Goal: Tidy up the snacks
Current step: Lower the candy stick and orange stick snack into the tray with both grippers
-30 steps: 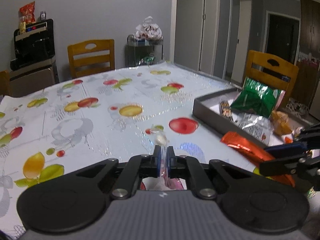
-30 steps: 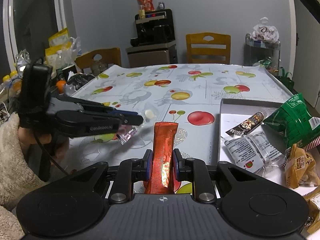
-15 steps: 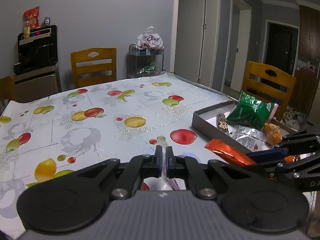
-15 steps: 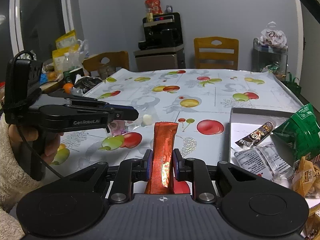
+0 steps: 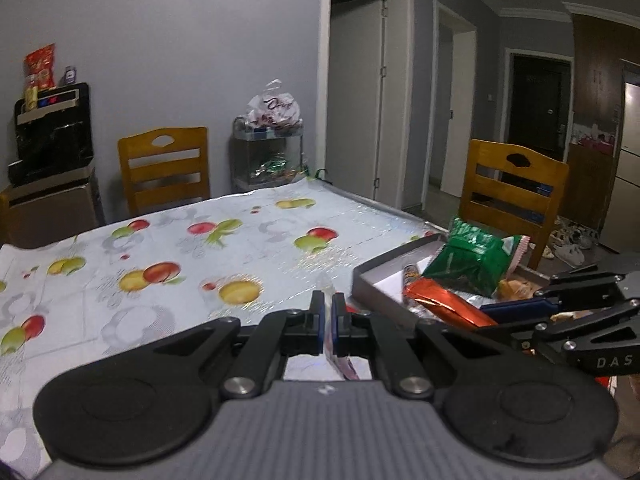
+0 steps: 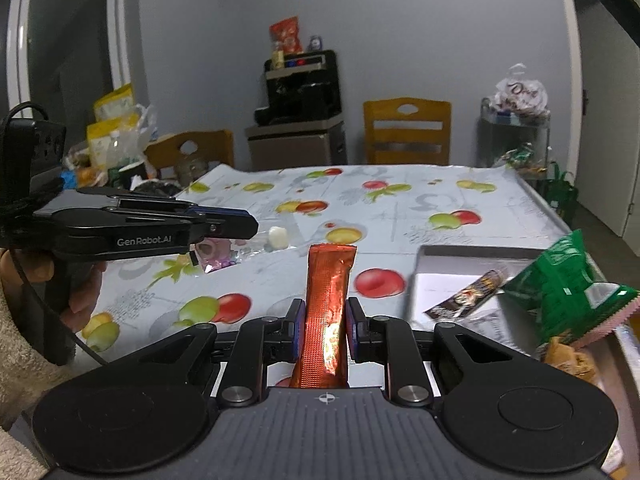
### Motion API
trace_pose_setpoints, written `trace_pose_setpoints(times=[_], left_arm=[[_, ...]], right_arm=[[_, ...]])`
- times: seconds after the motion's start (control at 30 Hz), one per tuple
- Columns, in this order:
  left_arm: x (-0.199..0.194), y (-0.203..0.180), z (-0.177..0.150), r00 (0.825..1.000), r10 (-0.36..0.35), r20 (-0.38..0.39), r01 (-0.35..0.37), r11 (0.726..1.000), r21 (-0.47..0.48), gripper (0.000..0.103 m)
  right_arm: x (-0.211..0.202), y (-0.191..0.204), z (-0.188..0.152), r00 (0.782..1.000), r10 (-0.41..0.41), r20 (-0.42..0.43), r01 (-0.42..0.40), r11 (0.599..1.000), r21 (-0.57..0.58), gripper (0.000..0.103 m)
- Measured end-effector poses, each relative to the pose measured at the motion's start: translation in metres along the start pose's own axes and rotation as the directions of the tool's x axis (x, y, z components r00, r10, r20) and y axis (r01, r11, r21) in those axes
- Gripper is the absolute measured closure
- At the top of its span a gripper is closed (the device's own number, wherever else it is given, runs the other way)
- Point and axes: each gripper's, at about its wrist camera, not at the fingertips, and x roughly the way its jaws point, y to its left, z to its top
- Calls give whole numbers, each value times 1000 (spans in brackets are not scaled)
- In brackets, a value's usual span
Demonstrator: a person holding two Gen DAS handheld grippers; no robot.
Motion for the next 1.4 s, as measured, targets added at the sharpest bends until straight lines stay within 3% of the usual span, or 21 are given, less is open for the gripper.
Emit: trace_pose_setpoints(times=[0.43, 0.77, 1.03, 1.4], left_arm=[[41, -55, 27, 995, -102, -12, 102, 993, 67, 103], [100, -91, 34, 980, -181, -87, 186, 981, 59, 103], [147, -93, 34, 986, -114, -120, 122, 991, 63, 103], [183, -88, 30, 990, -29, -136, 36, 998, 55, 103]], right_arm=[[-21, -51, -11, 996, -87, 26, 85, 994, 74, 80], [-11, -81, -22, 988, -146, -41, 150, 982, 116, 80], [16, -84, -9, 977, -194, -88, 202, 975, 97, 80], [49, -87, 0, 959, -248, -140, 259, 964, 68, 80]])
